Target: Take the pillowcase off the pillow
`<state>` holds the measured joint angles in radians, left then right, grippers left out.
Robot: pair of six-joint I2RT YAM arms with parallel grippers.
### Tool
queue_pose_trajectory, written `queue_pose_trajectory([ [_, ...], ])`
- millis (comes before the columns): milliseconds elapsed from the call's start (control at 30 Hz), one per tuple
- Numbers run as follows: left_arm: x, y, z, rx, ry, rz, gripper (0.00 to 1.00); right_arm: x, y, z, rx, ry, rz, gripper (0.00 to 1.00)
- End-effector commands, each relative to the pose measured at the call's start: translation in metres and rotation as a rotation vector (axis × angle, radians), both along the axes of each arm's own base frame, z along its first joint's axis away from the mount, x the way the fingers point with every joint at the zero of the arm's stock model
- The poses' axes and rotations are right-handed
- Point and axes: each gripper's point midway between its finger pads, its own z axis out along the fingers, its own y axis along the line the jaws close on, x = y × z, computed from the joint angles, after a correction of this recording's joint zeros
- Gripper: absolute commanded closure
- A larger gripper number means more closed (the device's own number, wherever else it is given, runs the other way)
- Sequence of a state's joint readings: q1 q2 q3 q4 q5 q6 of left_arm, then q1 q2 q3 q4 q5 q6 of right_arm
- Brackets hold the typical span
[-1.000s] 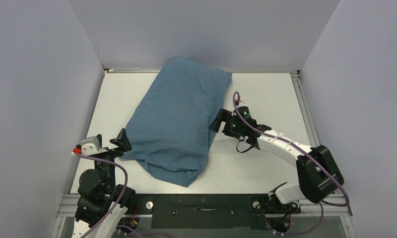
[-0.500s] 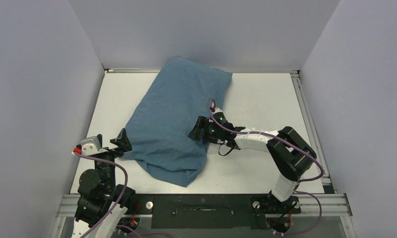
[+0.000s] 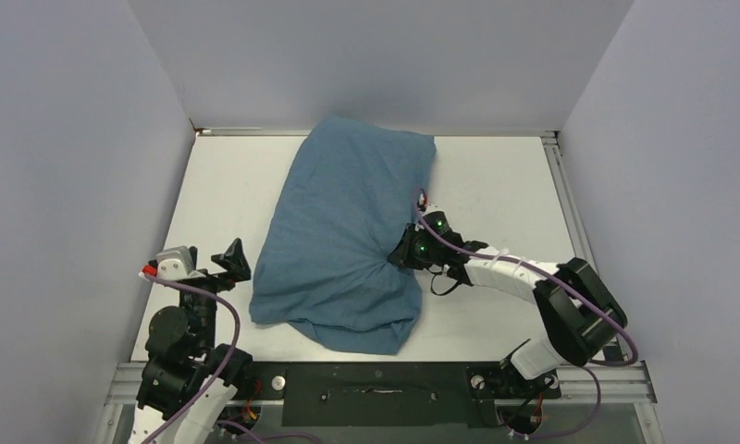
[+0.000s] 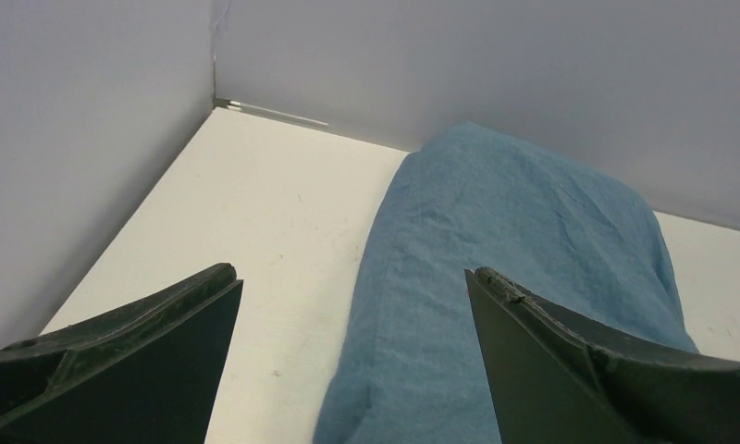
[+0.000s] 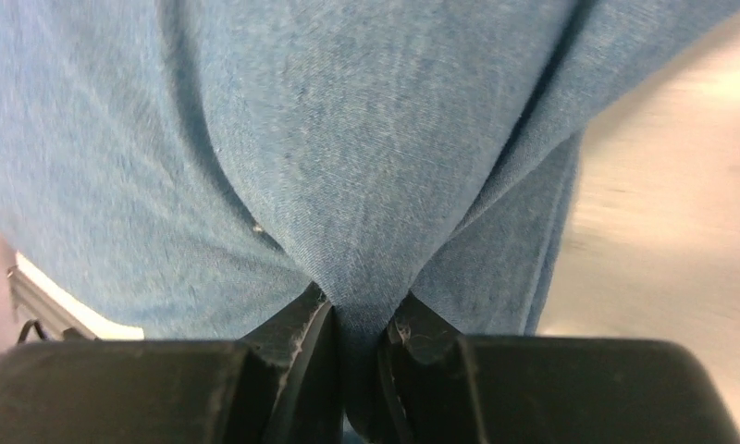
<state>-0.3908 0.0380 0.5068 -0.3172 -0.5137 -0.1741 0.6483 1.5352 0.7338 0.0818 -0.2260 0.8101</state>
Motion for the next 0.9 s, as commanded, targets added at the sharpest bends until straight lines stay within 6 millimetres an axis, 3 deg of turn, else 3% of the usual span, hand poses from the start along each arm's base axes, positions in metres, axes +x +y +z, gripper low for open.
queue_pose_trajectory([
  [0,0.013,-0.027,0.004,-0.015,0.108,-0.114,0.04,0.008,-0.07,0.005,-0.184,-0.034,-0.088,0.95],
  [167,0.034,-0.067,-0.021,-0.073,0.334,-0.245,0.04,0.01,-0.116,0.018,-0.303,-0.087,-0.16,0.9],
  [367,0.057,-0.108,-0.062,-0.186,0.523,-0.344,0.04,0.009,-0.135,0.029,-0.308,-0.127,-0.191,0.82],
  [500,0.071,-0.133,-0.08,-0.267,0.568,-0.407,0.04,0.012,-0.13,0.041,-0.258,-0.144,-0.178,0.59],
  [667,0.095,-0.163,-0.093,-0.285,0.565,-0.433,0.04,0.025,-0.13,0.073,-0.2,-0.216,-0.194,0.19],
  [733,0.105,-0.175,-0.097,-0.262,0.567,-0.43,0.04,0.032,-0.134,0.084,-0.178,-0.235,-0.206,0.08],
  [800,0.117,-0.187,-0.104,-0.25,0.573,-0.429,0.04,0.04,-0.139,0.09,-0.151,-0.238,-0.225,0.01],
  [867,0.13,-0.198,-0.108,-0.263,0.57,-0.441,0.04,0.047,-0.143,0.09,-0.122,-0.229,-0.247,0.07],
])
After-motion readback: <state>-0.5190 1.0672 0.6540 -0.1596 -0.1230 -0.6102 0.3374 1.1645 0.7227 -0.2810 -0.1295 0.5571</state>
